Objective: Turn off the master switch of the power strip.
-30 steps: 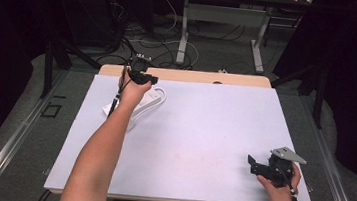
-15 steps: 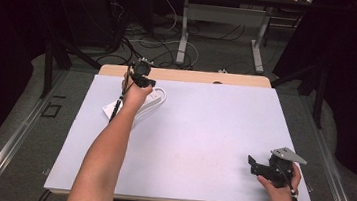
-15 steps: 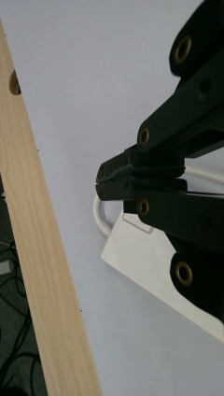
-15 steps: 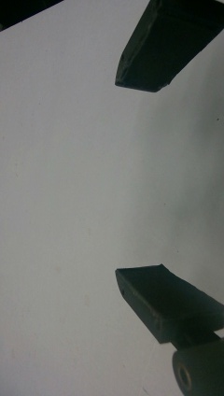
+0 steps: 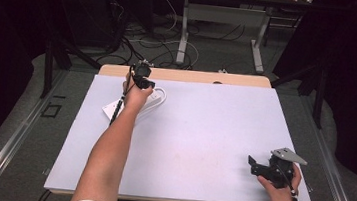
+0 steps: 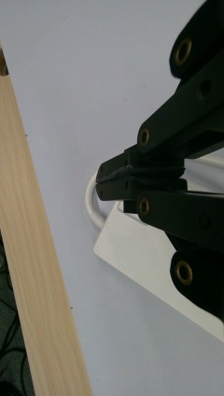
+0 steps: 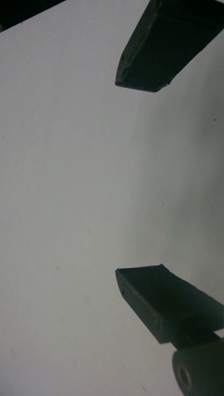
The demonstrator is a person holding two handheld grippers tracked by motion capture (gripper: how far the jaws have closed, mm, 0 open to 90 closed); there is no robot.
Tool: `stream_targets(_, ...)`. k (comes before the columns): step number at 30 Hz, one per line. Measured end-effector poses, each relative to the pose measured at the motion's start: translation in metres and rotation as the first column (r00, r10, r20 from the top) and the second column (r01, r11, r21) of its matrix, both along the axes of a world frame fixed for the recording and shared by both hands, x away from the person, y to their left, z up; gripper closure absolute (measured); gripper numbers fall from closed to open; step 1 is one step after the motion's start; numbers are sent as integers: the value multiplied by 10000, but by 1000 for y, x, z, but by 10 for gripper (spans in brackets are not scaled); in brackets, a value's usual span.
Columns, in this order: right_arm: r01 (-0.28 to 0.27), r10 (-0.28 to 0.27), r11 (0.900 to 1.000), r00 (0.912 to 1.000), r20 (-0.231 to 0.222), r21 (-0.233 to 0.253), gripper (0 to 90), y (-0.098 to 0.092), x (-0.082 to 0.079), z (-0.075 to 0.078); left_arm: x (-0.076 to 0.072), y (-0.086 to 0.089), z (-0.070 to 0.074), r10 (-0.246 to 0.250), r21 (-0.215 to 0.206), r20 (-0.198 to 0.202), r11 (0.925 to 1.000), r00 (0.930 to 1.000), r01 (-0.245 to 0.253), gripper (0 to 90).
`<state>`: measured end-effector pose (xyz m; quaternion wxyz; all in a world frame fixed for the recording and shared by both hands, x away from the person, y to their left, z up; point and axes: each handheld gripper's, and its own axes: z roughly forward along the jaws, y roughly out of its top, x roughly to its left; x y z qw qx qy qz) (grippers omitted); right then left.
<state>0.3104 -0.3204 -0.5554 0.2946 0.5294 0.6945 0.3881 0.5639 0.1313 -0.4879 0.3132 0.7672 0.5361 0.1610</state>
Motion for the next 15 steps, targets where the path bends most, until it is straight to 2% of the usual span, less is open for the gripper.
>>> stream_targets(7,-103,103,9999,9999,-37,35,68,1,0,0,3,-2,-8,26,66,-147,10000,9999,-25,900)
stream_targets(8,-109,109,9999,9999,-35,34,67,1,0,0,4,-2,-9,-128,154,-220,9998,9997,131,900)
stream_targets(11,3,-3,10000,10000,51,29,68,1,0,-1,5,-4,-12,-51,175,-181,9998,9998,55,900)
stream_targets(12,-88,88,10000,10000,-41,42,68,0,0,0,5,-4,-13,-28,187,-249,9998,9997,32,900)
stream_targets(14,-24,24,10000,10000,47,43,68,1,0,0,6,-5,-15,-137,286,-234,9995,9996,144,900)
stream_targets(15,-91,92,9999,9999,-54,62,68,1,-1,0,6,-6,-16,-47,299,-284,9995,9996,55,900)
